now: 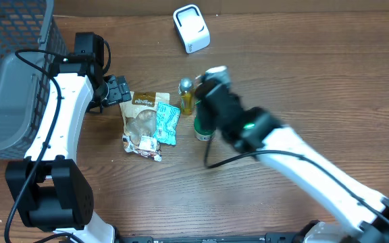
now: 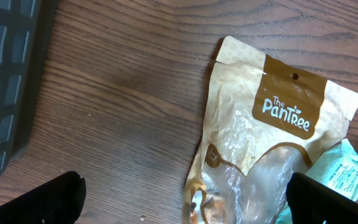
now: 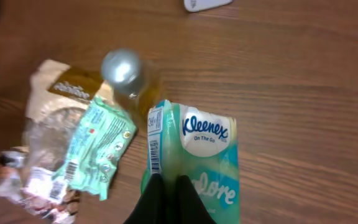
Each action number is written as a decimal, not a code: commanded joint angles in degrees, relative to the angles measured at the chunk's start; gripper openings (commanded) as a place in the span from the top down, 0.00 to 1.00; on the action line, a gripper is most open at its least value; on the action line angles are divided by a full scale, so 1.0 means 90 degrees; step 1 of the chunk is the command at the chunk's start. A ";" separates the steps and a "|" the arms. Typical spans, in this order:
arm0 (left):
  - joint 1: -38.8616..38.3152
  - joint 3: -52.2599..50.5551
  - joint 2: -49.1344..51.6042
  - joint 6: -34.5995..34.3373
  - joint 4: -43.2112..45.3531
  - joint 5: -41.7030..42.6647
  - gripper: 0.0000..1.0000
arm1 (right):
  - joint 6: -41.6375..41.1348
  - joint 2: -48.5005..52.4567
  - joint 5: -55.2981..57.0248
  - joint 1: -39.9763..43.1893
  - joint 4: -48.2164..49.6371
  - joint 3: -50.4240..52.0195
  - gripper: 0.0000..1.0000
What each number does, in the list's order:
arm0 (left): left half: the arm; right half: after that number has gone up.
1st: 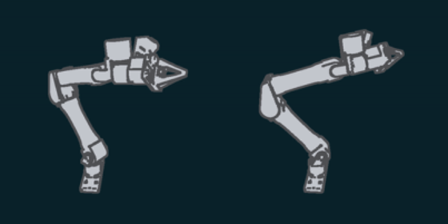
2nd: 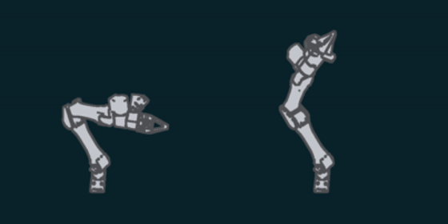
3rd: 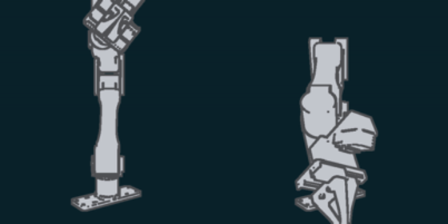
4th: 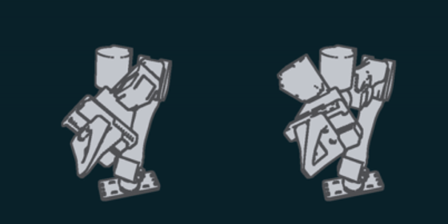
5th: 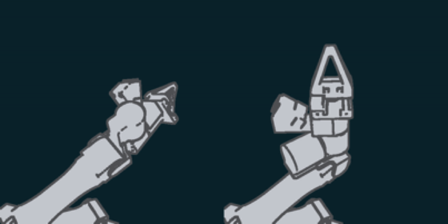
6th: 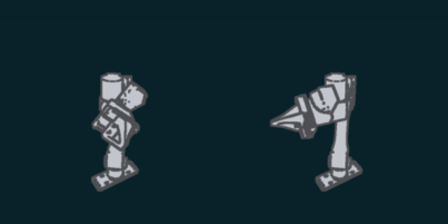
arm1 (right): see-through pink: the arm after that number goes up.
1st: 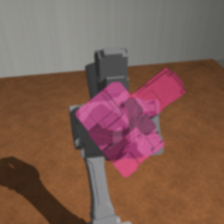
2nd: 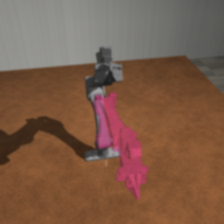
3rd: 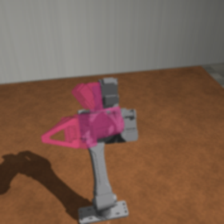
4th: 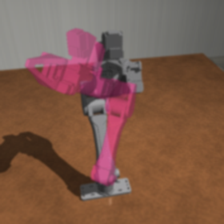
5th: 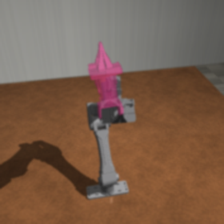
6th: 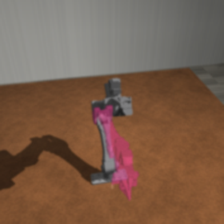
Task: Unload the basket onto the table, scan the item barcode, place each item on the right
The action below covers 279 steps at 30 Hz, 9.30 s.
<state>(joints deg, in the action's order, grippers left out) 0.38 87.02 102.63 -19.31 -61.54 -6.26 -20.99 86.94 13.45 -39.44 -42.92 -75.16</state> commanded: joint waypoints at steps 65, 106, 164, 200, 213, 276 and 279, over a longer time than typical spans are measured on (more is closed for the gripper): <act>-0.0002 0.0092 -0.0119 0.0005 0.0029 -0.0034 0.00 | 0.0471 0.0826 -0.5768 0.4993 0.4801 0.4282 0.79; -0.0002 0.0092 -0.0119 0.0005 0.0032 -0.0032 0.00 | 0.0835 0.1812 -0.1071 0.2781 -0.0104 0.1032 0.15; -0.0002 0.0092 -0.0119 0.0005 0.0032 -0.0034 0.00 | 0.1005 0.1807 -0.1120 0.2759 -0.1511 -0.1600 0.30; -0.0002 0.0092 -0.0119 0.0005 0.0029 -0.0032 0.00 | -0.1481 0.1855 -0.1433 0.0702 -0.2601 -0.1977 0.00; -0.0002 0.0092 -0.0119 0.0005 0.0032 -0.0032 0.00 | -0.1576 0.1855 -0.1239 0.0454 -0.2489 -0.1977 0.00; -0.0002 0.0092 -0.0119 0.0005 0.0032 -0.0032 0.00 | -0.2759 0.1868 -0.0282 -0.0027 -0.1987 -0.1593 0.00; -0.0002 0.0092 -0.0119 0.0005 0.0032 -0.0032 0.00 | -0.2722 0.1868 -0.0279 -0.0027 -0.1921 -0.1562 0.00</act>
<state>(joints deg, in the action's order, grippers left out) 0.38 87.00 102.63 -19.31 -61.30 -6.26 -45.06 103.57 9.41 -39.75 -60.93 -89.73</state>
